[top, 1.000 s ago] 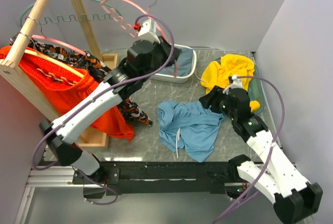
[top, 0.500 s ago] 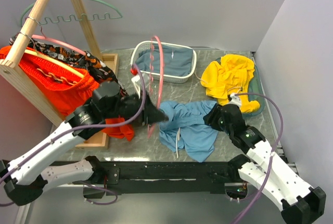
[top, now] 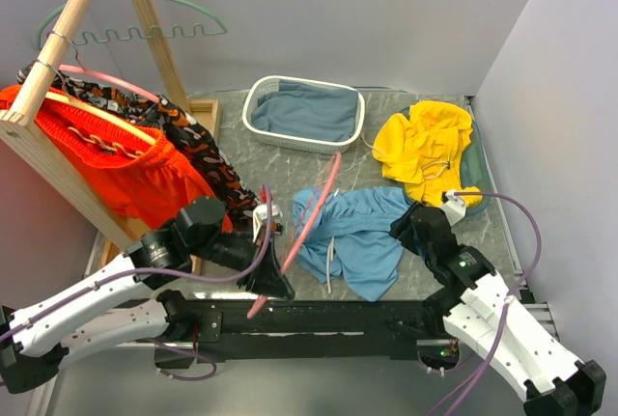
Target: Place the shorts on the hanger
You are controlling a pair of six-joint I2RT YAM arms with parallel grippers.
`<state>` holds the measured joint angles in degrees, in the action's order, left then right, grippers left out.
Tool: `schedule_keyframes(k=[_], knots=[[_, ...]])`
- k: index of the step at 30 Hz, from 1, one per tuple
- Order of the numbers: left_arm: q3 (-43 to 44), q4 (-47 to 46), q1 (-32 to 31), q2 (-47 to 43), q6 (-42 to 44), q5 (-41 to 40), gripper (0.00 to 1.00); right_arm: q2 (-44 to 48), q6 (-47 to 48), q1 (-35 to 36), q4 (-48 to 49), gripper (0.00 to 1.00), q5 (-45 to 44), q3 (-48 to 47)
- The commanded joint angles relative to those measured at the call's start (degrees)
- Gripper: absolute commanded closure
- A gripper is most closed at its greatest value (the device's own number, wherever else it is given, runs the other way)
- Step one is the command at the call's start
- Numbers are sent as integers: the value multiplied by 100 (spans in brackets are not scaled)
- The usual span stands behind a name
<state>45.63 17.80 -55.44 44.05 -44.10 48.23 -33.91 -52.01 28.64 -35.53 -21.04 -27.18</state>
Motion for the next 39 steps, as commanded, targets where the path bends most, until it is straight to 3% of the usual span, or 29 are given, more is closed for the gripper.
schedule_keyframes(k=[1,6,10,19,22,24,25,28,31,34,39], knots=[[-246,-769,-265,-388,-169,319,99,-273,-100,18,801,34,-472,186],[-519,-822,-529,-582,-327,293,99,-731,-90,18,977,36,-647,125],[-818,-1033,-731,-661,-477,310,99,-915,76,-25,1241,45,-788,73],[-1134,-1314,-1276,-600,-574,170,99,-1302,498,-25,1180,91,-700,-489],[-1196,-1402,-1452,-512,-547,82,99,-1399,604,-26,978,98,-560,-787],[-1188,-1411,-1531,-494,-512,20,99,-1557,726,-34,759,92,-419,-1007],[-1170,-1411,-1540,-477,-495,3,99,-1679,719,-34,636,77,-462,-1043],[-1135,-1402,-1557,-459,-451,-6,99,-1567,631,-34,512,53,-524,-807],[-1135,-1350,-1558,-520,-424,-50,99,-1234,587,-52,687,40,-393,-412],[-1161,-1332,-1558,-573,-442,-24,99,-1092,604,-96,776,31,-252,-201],[-1144,-1218,-1558,-670,-398,-6,99,-1319,639,-227,1100,31,-234,-7]])
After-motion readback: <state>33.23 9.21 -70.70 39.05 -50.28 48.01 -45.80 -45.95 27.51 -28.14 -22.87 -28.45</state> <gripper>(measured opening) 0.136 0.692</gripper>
